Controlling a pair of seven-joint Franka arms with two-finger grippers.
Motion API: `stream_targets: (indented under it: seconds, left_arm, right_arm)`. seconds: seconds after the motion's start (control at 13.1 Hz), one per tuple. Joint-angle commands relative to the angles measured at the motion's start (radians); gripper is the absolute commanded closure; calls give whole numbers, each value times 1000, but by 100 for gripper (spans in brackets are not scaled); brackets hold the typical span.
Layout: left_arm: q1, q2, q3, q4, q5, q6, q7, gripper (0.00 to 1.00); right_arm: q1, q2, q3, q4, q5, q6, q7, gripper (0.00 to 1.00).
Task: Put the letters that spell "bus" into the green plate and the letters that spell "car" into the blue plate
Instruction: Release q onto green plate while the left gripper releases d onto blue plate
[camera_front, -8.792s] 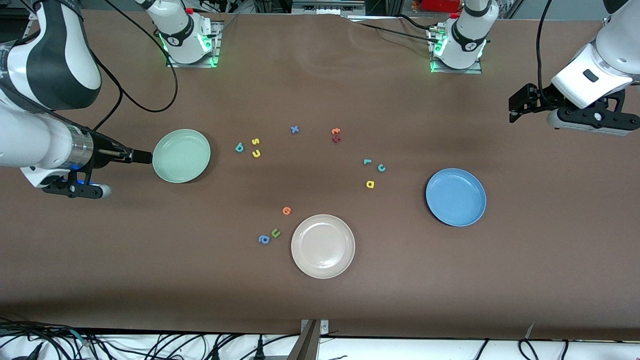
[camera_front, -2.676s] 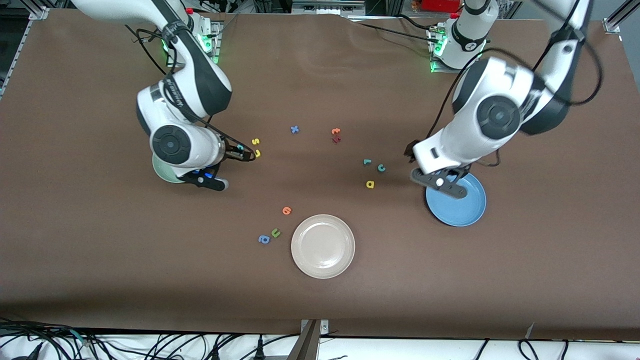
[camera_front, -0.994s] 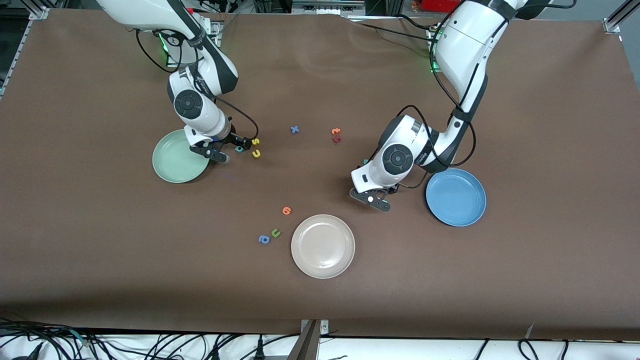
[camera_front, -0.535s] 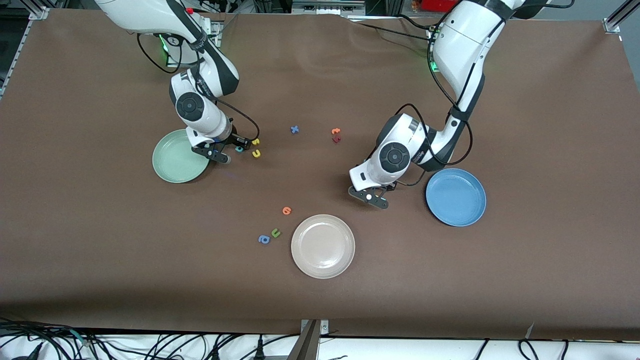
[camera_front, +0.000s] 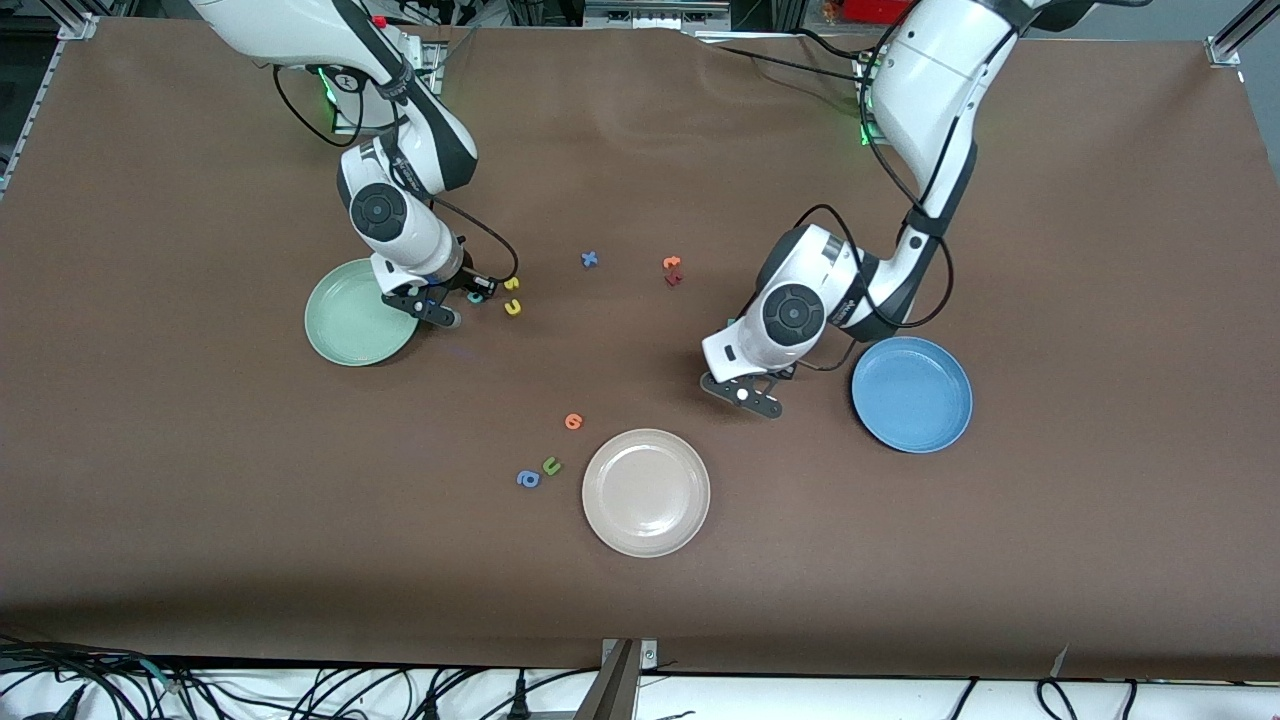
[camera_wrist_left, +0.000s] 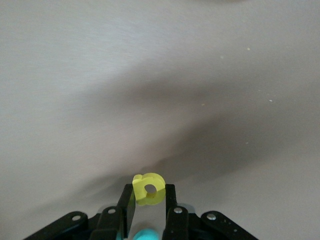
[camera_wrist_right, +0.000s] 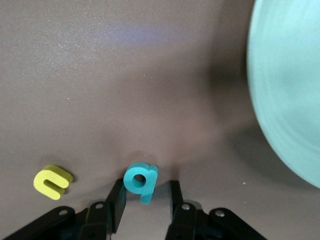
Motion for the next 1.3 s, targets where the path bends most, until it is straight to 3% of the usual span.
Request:
stream_targets:
  seconds: [0.0,0.23,0.46,0.61,0.84,0.99,1.07,1.15,1.22]
  left_arm:
    - [10,-116,56,-18,-7,-141,6,76]
    - [86,-136,85,-15,100,-220,14,76]
    - [183,-107,85,2,206,-199,26,76]
    - [229,-81,83,12,216,-177,72,76]
    - [259,-67,83,14,217,-171,118,75]
    - [281,-55,83,14,216,-166,152,75]
    - [285,-51,83,14,207,-166,152,66]
    - [285,-50,83,14,204,-168,152,30]
    - [285,-52,82,15,203,-168,150,1]
  right_arm:
    - [-5,9,-4,-3,8,34,-9,58]
    - [-8,23,-3,3,-1,72,-12,57]
    - [-8,50,-3,3,-1,109,-12,57]
    - [-8,50,-3,3,-1,109,-12,59]
    - [-10,52,-4,3,-1,104,-22,92]
    - [-12,50,-4,3,-1,103,-27,98]
    - [-12,44,-10,6,-1,101,-33,98]
    - [-12,32,-22,14,-1,86,-36,98]
    - [-12,6,-32,35,-1,27,-44,98]
